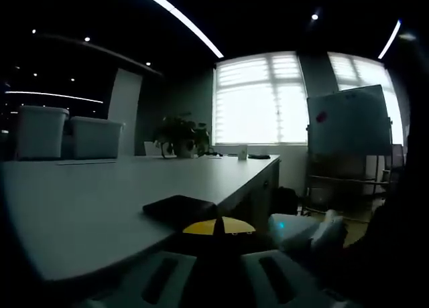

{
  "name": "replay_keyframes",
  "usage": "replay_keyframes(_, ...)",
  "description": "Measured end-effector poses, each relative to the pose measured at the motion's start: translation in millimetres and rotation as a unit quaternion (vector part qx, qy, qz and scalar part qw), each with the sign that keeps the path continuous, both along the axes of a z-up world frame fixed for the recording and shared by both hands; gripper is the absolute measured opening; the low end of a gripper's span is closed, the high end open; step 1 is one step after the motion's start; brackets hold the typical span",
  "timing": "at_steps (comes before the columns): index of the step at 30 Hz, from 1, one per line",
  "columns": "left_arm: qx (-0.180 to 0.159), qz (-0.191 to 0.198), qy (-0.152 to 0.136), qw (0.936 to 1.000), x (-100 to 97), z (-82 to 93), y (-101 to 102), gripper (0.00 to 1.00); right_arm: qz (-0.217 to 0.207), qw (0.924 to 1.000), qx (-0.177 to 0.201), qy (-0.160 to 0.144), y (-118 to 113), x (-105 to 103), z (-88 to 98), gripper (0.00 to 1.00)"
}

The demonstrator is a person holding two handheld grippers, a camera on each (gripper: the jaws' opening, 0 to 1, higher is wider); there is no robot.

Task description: Clamp the fixed fixture on the desktop, loosen the retaining clip, secure it to the edge of the desk, and tighten the retaining clip.

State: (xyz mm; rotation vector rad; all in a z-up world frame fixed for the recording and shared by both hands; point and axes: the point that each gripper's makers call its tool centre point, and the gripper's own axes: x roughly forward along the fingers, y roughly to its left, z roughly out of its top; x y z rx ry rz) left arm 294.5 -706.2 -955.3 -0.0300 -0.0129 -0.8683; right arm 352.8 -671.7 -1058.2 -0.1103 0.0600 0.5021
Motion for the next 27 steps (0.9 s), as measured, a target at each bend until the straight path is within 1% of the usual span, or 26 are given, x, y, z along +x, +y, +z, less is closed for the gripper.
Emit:
replay_keyframes(1, -0.001, 0.001, 0.001, 1.0000, -0.3, 0.0, 0, 0.01, -0.010, 0.9999, 0.006, -0.001, 1, 0, 0.2, 0.35)
replay_keyframes(2, -0.002, 0.001, 0.003, 1.0000, -0.4, 0.0, 0, 0.01, -0.024, 0.9997, 0.001, -0.005, -1, 1, -0.1, 0.35)
replay_keyframes(6, -0.004, -0.001, 0.004, 1.0000, -0.9, 0.1, -1, 0.01, -0.027, 0.9996, 0.004, 0.002, 9, 5, -3.6, 0.34)
replay_keyframes(7, -0.005, -0.001, 0.004, 1.0000, -0.9, 0.1, -1, 0.01, -0.034, 0.9994, 0.000, 0.000, 8, 6, -3.4, 0.34)
replay_keyframes(10, -0.007, -0.003, 0.003, 1.0000, -0.9, -0.1, -1, 0.01, -0.046, 0.9989, -0.002, -0.002, 3, 8, -3.1, 0.29)
replay_keyframes(13, -0.011, -0.005, 0.004, 0.9999, -0.3, 0.2, -2, 0.01, -0.049, 0.9986, -0.016, -0.007, 1, 9, -3.1, 0.28)
replay_keyframes(18, -0.012, -0.006, 0.003, 0.9999, -0.1, 0.3, -3, 0.01, -0.039, 0.9991, -0.013, 0.002, 1, 8, -3.1, 0.27)
replay_keyframes(19, -0.013, -0.007, 0.004, 0.9999, 0.0, 0.3, -3, 0.01, -0.032, 0.9994, -0.013, 0.006, 2, 8, -3.3, 0.27)
replay_keyframes(21, -0.012, -0.007, 0.004, 0.9999, -0.2, 0.3, -3, 0.01, -0.003, 0.9996, -0.027, 0.009, 4, 8, -4.8, 0.27)
replay_keyframes(23, -0.011, -0.009, 0.004, 0.9999, -0.5, 0.1, -3, 0.01, 0.044, 0.9985, -0.030, 0.014, 9, 6, -5.5, 0.27)
replay_keyframes(24, -0.011, -0.010, 0.004, 0.9999, -0.6, 0.1, -3, 0.01, 0.070, 0.9970, -0.028, 0.015, 11, 5, -5.8, 0.27)
replay_keyframes(25, -0.011, -0.011, 0.006, 0.9999, -0.7, 0.1, -3, 0.01, 0.094, 0.9948, -0.039, 0.013, 11, 3, -6.1, 0.27)
replay_keyframes(26, -0.009, -0.011, 0.006, 0.9999, -0.8, 0.1, -3, 0.01, 0.120, 0.9915, -0.050, 0.012, 12, 2, -6.6, 0.27)
replay_keyframes(27, -0.008, -0.011, 0.006, 0.9999, -0.9, 0.1, -3, 0.01, 0.150, 0.9873, -0.048, 0.021, 14, 0, -7.3, 0.27)
